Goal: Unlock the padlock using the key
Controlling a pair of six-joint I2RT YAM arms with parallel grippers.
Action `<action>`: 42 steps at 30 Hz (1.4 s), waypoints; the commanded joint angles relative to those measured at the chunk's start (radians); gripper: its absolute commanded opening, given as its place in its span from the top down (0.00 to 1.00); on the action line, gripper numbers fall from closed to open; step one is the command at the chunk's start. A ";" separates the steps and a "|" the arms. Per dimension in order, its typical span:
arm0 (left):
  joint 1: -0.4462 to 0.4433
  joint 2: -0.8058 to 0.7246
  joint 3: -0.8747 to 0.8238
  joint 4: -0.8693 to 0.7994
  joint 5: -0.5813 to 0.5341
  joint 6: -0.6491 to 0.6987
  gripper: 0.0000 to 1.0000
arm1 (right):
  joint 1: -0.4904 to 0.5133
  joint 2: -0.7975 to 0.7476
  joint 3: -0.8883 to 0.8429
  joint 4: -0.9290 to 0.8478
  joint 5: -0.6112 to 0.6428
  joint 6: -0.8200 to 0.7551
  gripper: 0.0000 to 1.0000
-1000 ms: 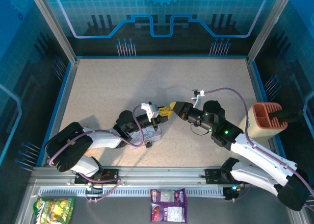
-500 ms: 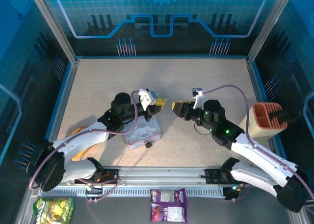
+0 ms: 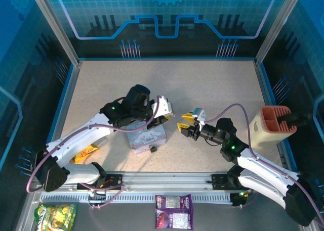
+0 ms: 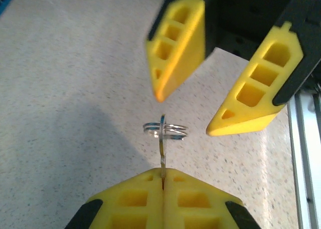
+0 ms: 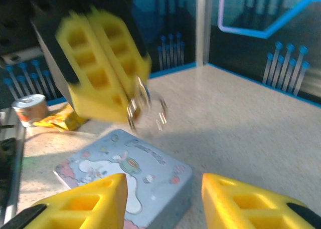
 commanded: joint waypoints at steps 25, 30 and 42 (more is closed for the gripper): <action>-0.065 0.091 0.043 -0.189 -0.015 0.132 1.00 | 0.041 0.117 -0.044 0.178 -0.170 -0.047 0.75; -0.066 0.085 0.042 -0.192 -0.013 0.134 1.00 | 0.044 0.119 -0.050 0.181 -0.134 -0.050 0.70; -0.066 0.078 0.037 -0.192 -0.017 0.142 1.00 | 0.052 0.131 -0.047 0.154 -0.112 -0.083 0.73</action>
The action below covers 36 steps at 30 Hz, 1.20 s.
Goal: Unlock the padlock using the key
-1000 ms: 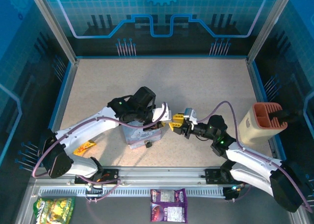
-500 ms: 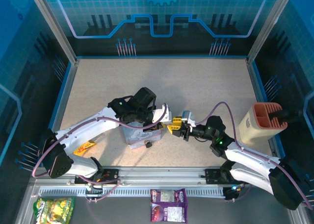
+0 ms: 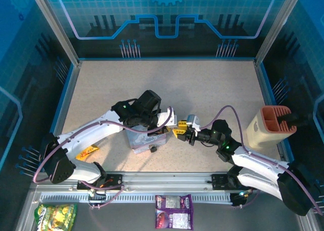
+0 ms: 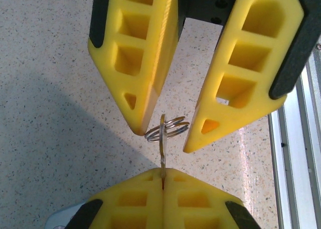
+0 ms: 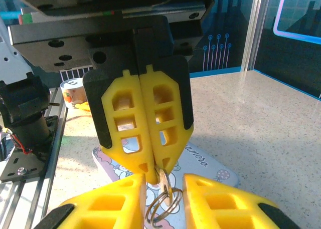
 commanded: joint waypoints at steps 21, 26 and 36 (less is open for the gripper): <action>-0.005 -0.086 -0.092 0.131 0.008 0.008 0.84 | 0.016 -0.014 -0.001 -0.006 0.037 -0.002 1.00; 0.056 -0.231 -0.245 0.414 0.040 -0.120 0.61 | -0.004 -0.039 -0.034 0.084 0.100 0.094 1.00; 0.263 -0.446 -0.626 1.215 0.225 -0.632 0.44 | -0.018 0.088 -0.066 0.564 0.193 0.514 1.00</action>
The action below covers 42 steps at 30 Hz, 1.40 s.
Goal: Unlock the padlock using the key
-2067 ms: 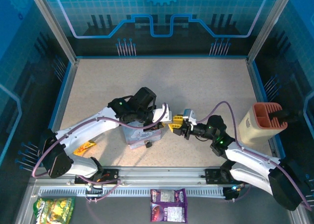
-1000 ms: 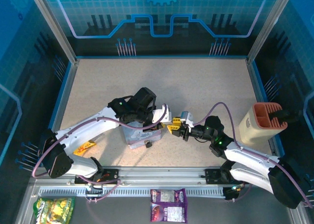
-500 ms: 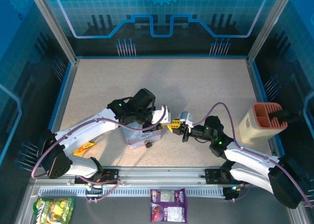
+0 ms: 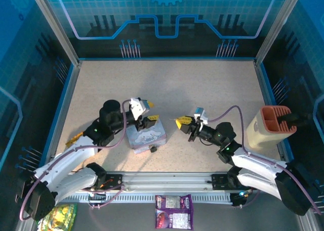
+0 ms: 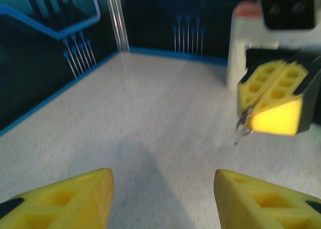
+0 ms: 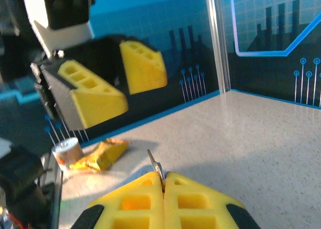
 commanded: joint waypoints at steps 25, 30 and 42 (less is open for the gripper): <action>0.002 0.209 -0.120 0.819 0.343 -0.504 0.64 | 0.087 0.133 0.021 0.440 0.064 0.163 1.00; -0.005 0.231 -0.108 0.819 0.348 -0.511 0.66 | 0.106 0.135 0.028 0.440 0.063 0.152 1.00; -0.035 0.247 -0.094 0.812 0.367 -0.517 0.74 | 0.124 0.166 0.050 0.440 0.071 0.158 1.00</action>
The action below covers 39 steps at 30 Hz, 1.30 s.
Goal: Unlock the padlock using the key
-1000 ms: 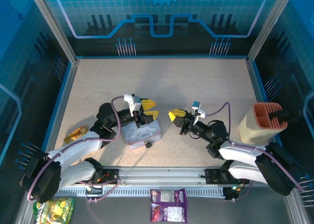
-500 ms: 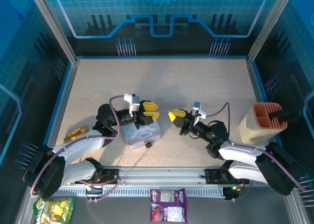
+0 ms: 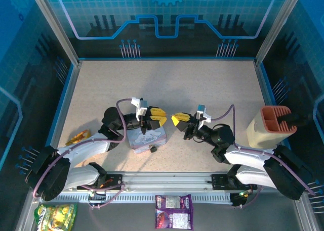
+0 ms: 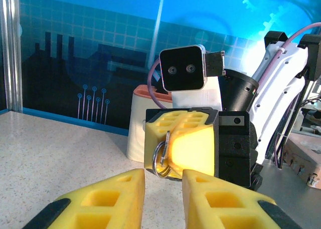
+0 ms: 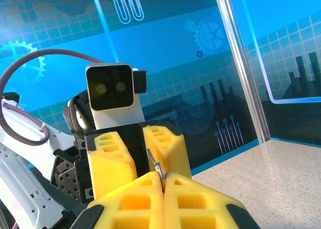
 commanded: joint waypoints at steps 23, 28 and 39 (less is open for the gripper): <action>-0.012 0.007 0.076 -0.049 0.047 -0.012 0.94 | 0.028 0.031 0.020 0.049 0.003 -0.002 1.00; -0.012 0.012 0.083 -0.066 0.047 -0.013 1.00 | 0.029 0.026 0.019 0.050 0.005 -0.005 1.00; -0.015 -0.046 0.148 -0.366 0.046 0.068 1.00 | 0.011 -0.079 -0.021 -0.149 0.035 -0.220 0.51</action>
